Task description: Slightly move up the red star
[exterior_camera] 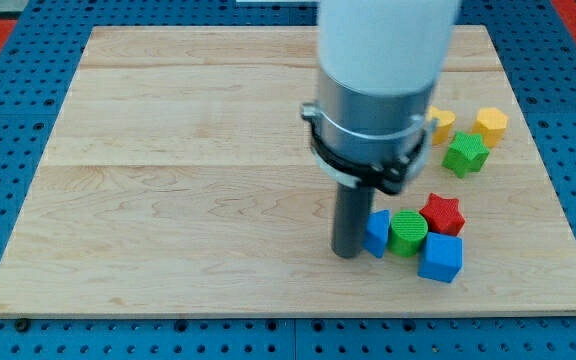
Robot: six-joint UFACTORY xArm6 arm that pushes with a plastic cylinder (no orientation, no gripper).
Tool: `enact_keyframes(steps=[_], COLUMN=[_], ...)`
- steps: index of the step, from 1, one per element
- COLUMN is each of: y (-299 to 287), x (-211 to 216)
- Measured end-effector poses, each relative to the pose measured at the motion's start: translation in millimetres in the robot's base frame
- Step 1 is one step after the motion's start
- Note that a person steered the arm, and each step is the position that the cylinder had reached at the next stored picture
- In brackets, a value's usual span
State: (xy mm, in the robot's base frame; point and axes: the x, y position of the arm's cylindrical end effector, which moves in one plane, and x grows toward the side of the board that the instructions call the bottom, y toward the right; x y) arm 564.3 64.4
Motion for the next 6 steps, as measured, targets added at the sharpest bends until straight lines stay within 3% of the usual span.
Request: enact_keyframes(steps=[2, 4, 6], y=[29.4, 56.2, 82.6], x=[20.6, -12.1, -17.0])
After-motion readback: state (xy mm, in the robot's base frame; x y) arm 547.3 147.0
